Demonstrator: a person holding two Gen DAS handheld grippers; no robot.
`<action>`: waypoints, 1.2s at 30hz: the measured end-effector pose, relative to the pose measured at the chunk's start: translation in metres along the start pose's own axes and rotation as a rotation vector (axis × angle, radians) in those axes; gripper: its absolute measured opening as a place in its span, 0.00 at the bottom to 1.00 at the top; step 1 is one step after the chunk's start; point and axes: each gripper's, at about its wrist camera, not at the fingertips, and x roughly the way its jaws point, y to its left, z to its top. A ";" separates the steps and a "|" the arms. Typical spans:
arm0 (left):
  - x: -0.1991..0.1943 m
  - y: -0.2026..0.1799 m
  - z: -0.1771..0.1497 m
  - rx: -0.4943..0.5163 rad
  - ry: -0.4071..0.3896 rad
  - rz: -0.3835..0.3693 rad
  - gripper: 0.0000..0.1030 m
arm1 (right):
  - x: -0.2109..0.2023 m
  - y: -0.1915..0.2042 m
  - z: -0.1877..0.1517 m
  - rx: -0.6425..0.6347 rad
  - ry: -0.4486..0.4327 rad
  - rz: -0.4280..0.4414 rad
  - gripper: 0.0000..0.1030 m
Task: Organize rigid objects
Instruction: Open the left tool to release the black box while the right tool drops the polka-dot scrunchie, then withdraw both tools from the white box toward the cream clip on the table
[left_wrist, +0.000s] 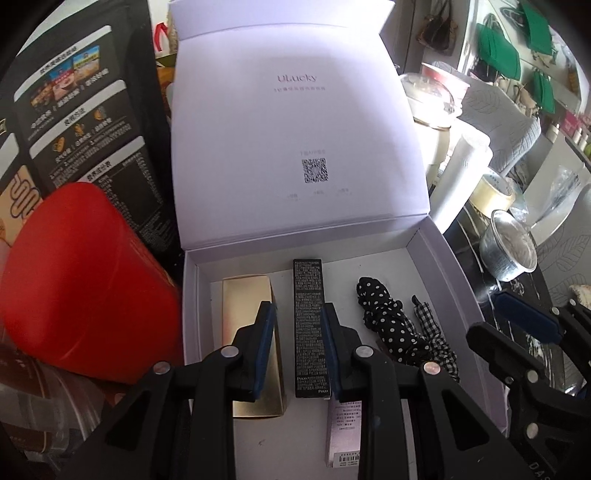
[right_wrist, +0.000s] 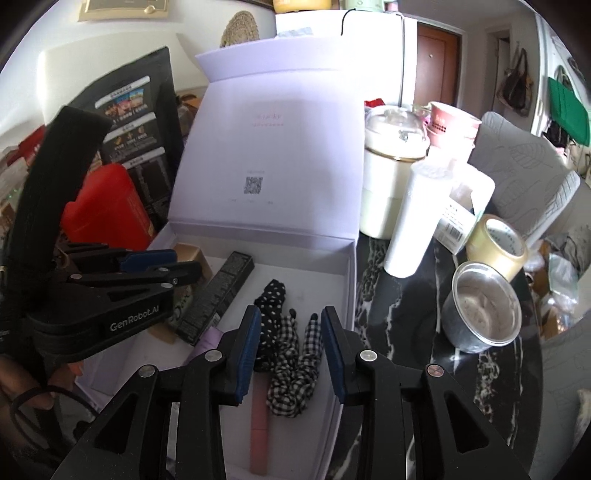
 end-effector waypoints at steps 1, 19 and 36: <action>-0.004 0.003 0.000 0.000 -0.003 0.001 0.25 | -0.003 0.000 0.000 -0.002 -0.006 0.004 0.33; -0.057 -0.017 -0.004 0.034 -0.099 -0.002 0.47 | -0.053 0.001 -0.005 0.004 -0.052 -0.031 0.33; -0.133 -0.045 -0.020 0.092 -0.223 -0.019 1.00 | -0.131 0.001 -0.021 0.016 -0.152 -0.103 0.34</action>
